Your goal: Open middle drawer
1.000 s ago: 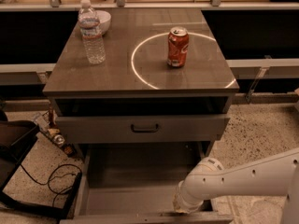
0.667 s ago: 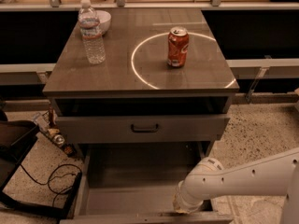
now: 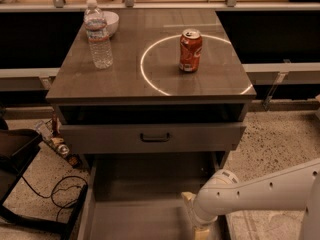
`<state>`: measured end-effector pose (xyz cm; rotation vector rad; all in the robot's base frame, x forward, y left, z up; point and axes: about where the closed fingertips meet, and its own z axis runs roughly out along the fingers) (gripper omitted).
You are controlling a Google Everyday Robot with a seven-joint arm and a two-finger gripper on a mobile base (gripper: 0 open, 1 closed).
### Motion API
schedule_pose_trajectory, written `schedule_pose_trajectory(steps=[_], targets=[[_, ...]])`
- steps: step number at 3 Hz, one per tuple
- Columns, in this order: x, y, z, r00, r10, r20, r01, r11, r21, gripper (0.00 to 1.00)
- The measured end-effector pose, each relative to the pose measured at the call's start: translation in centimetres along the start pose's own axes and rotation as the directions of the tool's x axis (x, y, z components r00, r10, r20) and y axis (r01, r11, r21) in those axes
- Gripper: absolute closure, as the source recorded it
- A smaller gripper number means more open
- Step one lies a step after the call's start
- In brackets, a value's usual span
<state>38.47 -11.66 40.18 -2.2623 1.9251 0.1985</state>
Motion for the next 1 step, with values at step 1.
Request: schedule_pose_trajectory(steps=[1], targets=[[0.0,0.0,0.0,1.0,0.0,0.0,0.0,1.0,0.0,0.0]])
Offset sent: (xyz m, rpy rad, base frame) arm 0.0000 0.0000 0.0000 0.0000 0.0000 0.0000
